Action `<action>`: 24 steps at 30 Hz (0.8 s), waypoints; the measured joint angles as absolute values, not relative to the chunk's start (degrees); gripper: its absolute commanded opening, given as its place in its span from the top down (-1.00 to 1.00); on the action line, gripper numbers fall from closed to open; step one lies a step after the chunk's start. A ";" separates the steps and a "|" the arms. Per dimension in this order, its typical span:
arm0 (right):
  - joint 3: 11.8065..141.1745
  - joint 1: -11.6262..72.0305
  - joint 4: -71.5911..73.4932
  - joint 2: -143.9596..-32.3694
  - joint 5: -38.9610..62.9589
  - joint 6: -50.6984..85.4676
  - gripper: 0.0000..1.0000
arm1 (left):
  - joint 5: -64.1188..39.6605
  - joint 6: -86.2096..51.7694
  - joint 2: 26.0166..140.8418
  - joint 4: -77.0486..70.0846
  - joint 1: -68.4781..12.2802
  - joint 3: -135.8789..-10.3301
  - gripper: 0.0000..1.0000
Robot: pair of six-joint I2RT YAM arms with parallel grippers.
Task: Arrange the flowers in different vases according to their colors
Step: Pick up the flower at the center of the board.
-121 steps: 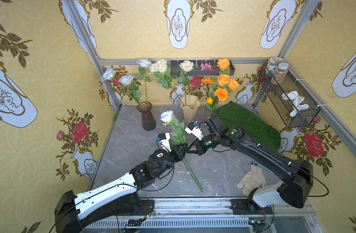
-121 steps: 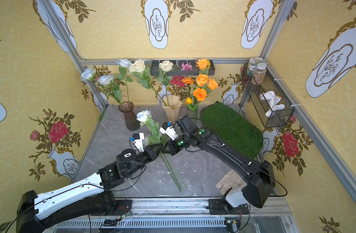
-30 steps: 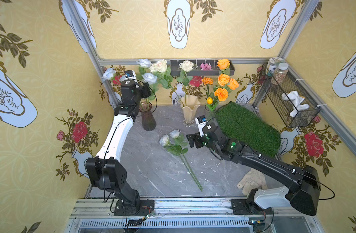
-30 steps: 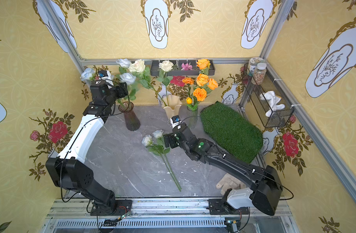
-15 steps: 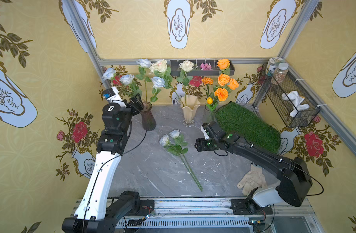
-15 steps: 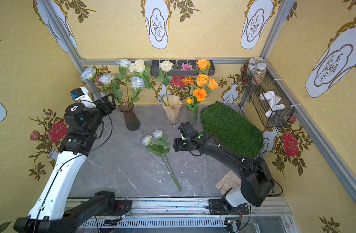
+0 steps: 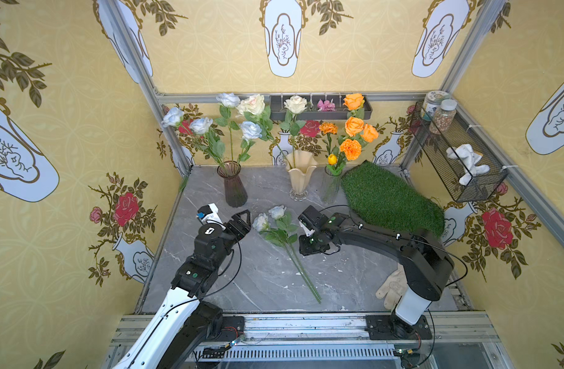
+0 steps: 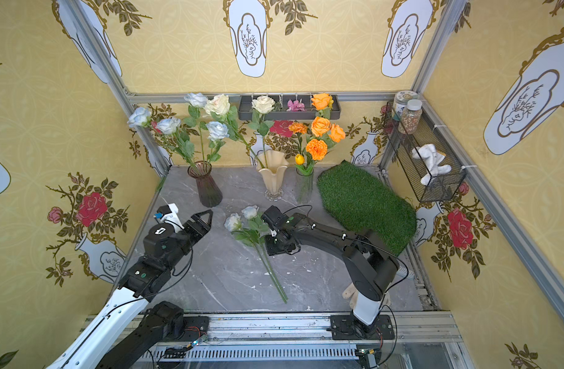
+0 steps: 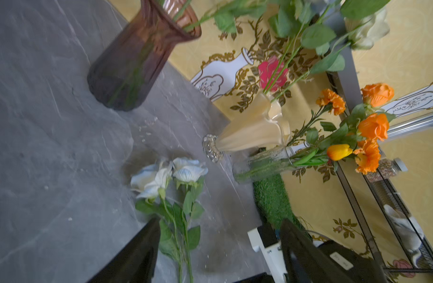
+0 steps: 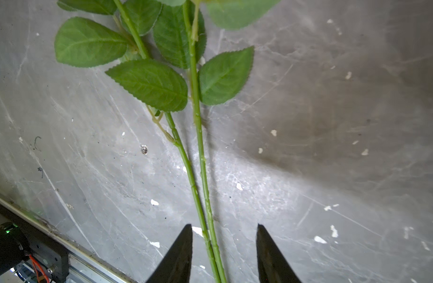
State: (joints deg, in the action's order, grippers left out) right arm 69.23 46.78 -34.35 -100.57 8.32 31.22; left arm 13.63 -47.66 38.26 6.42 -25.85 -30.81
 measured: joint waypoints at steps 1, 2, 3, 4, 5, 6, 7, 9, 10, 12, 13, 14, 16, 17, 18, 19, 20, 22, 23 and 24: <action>69.63 47.27 -34.35 -101.30 7.44 31.24 0.27 | 14.76 -49.52 38.22 4.75 -28.03 -28.75 -0.56; 69.95 47.72 -34.20 -102.04 7.07 31.44 0.32 | 15.86 -51.42 38.24 3.18 -29.93 -26.76 -0.57; 70.37 48.07 -34.17 -102.98 7.16 31.68 0.35 | 17.04 -53.34 38.48 1.72 -31.70 -24.64 -0.58; 70.74 48.36 -34.26 -103.72 7.05 31.70 0.36 | 17.61 -54.33 38.70 0.84 -32.71 -23.38 -0.59; 71.33 48.58 -34.35 -104.64 6.74 31.90 0.36 | 18.26 -55.27 38.76 0.51 -33.41 -22.48 -0.62; 72.10 48.99 -34.26 -105.67 6.22 31.99 0.36 | 18.85 -56.01 38.61 0.03 -33.71 -22.11 -0.64; 72.62 49.28 -34.22 -106.32 5.72 32.25 0.37 | 19.53 -56.01 38.39 -1.19 -33.78 -21.93 -0.66; 73.58 50.11 -34.28 -107.57 5.58 32.34 0.37 | 20.27 -57.08 38.13 -4.12 -33.98 -21.19 -0.68; 74.02 50.43 -34.22 -108.16 5.56 32.36 0.38 | 20.58 -57.49 38.13 -4.91 -34.04 -20.73 -0.69; 74.63 51.03 -34.06 -109.25 5.30 32.36 0.42 | 20.73 -57.52 38.39 -5.58 -34.11 -20.34 -0.70; 74.78 51.09 -34.00 -109.80 5.08 32.38 0.43 | 20.80 -57.67 38.54 -6.07 -34.11 -20.21 -0.71; 74.89 51.09 -33.98 -110.21 4.67 32.67 0.45 | 20.82 -57.67 38.54 -6.35 -34.09 -20.16 -0.72; 75.20 51.16 -34.11 -111.09 4.29 32.75 0.50 | 20.82 -57.69 38.57 -6.83 -34.09 -20.14 -0.75; 75.31 51.18 -34.04 -111.39 4.16 32.75 0.51 | 20.80 -57.69 38.57 -6.98 -34.09 -20.14 -0.76; 75.44 51.31 -34.02 -111.77 4.14 32.75 0.52 | 20.80 -57.71 38.59 -7.20 -34.09 -20.12 -0.78; 75.48 51.37 -33.98 -112.03 4.14 32.75 0.55 | 20.80 -57.71 38.61 -7.33 -34.09 -20.12 -0.79; 75.48 51.37 -33.98 -112.36 3.97 32.75 0.57 | 20.80 -57.93 38.68 -7.46 -34.09 -20.12 -0.81; 75.42 51.42 -34.06 -112.71 3.60 32.75 0.66 | 20.78 -58.08 39.03 -7.73 -34.09 -20.12 -0.86; 75.35 51.42 -34.04 -112.86 3.29 32.73 0.70 | 20.75 -58.08 39.46 -8.08 -34.09 -20.12 -0.90; 75.35 51.42 -34.13 -112.95 3.11 32.73 0.74 | 20.51 -58.08 39.97 -8.40 -34.09 -20.14 -0.93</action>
